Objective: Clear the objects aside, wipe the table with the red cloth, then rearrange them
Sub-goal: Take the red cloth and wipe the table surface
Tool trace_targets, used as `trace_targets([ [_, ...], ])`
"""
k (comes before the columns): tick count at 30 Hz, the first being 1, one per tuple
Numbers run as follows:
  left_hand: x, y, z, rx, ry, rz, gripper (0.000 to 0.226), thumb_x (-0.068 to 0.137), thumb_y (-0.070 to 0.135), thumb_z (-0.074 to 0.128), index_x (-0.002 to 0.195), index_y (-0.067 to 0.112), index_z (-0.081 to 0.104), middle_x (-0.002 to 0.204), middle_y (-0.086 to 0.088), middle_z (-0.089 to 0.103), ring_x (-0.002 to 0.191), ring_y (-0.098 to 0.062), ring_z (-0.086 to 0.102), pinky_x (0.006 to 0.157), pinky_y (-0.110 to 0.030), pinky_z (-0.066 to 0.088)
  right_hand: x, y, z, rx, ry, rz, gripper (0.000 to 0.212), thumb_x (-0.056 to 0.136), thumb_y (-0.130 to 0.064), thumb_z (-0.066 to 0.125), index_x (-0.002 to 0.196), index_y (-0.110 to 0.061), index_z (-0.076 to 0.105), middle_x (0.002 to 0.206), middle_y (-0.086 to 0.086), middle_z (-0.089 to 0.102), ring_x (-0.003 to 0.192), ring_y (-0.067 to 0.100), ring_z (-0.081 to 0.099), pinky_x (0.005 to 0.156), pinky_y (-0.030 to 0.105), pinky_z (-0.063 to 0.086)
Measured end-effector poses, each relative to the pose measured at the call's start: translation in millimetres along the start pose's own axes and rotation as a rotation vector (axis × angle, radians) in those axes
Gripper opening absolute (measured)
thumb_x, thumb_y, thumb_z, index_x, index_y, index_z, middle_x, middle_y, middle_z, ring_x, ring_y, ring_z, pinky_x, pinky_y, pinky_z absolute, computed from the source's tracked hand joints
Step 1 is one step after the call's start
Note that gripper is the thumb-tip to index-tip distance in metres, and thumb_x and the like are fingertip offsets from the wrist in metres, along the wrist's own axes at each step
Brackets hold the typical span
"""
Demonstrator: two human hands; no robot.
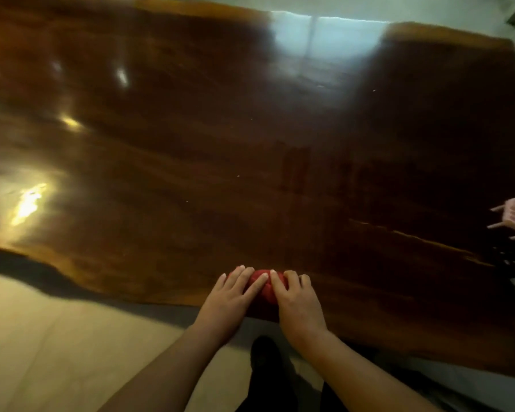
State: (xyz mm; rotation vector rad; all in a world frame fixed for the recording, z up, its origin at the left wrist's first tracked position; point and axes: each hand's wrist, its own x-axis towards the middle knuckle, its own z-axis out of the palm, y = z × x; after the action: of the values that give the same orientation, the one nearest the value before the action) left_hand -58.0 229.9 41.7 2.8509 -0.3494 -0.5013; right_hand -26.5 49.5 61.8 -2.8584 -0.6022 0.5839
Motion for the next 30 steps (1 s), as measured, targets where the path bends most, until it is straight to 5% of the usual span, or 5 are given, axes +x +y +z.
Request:
trace_targets([
  [12,-41.0,-68.1,-13.8,0.064,-0.020,-0.168,0.093,0.090,0.008,0.054,0.149,0.042,-0.010,0.161,0.000,0.008,0.148,-0.022,-0.002,0.116,-0.054,0.008,33.9,-64.6,15.0,0.070,-0.018,-0.163,0.088,0.083,-0.021,0.073,0.152,-0.021,0.018,0.146,0.011,0.036,0.129,0.028,0.036,0.108,0.043,0.036],
  [21,-18.2,-8.8,-21.3,0.078,-0.098,-0.211,0.083,0.086,0.065,0.029,0.153,0.023,0.004,0.161,-0.010,0.009,0.147,-0.028,-0.002,0.112,-0.060,-0.006,-12.2,11.0,-15.9,0.216,-0.065,-0.040,0.067,0.093,-0.022,0.057,0.150,-0.025,0.022,0.145,0.000,0.039,0.125,0.015,0.043,0.098,0.031,0.043],
  [25,-4.1,29.7,-29.2,0.100,-0.133,-0.199,0.079,0.090,0.064,0.027,0.152,0.021,0.007,0.160,-0.010,0.014,0.147,-0.028,0.006,0.115,-0.059,0.005,-49.4,67.4,-27.5,0.146,-0.040,0.035,0.053,0.096,-0.018,0.054,0.145,-0.017,0.036,0.138,0.005,0.047,0.112,0.018,0.051,0.094,0.032,0.048],
  [30,20.9,91.1,-43.0,0.042,-0.150,-0.215,0.077,0.090,0.065,0.031,0.151,0.023,0.011,0.154,-0.008,0.028,0.139,-0.026,0.027,0.111,-0.050,0.028,-88.0,138.0,-53.7,0.250,0.026,0.187,0.048,0.096,-0.030,0.055,0.141,-0.027,0.040,0.129,-0.006,0.051,0.106,0.007,0.053,0.082,0.021,0.047],
])
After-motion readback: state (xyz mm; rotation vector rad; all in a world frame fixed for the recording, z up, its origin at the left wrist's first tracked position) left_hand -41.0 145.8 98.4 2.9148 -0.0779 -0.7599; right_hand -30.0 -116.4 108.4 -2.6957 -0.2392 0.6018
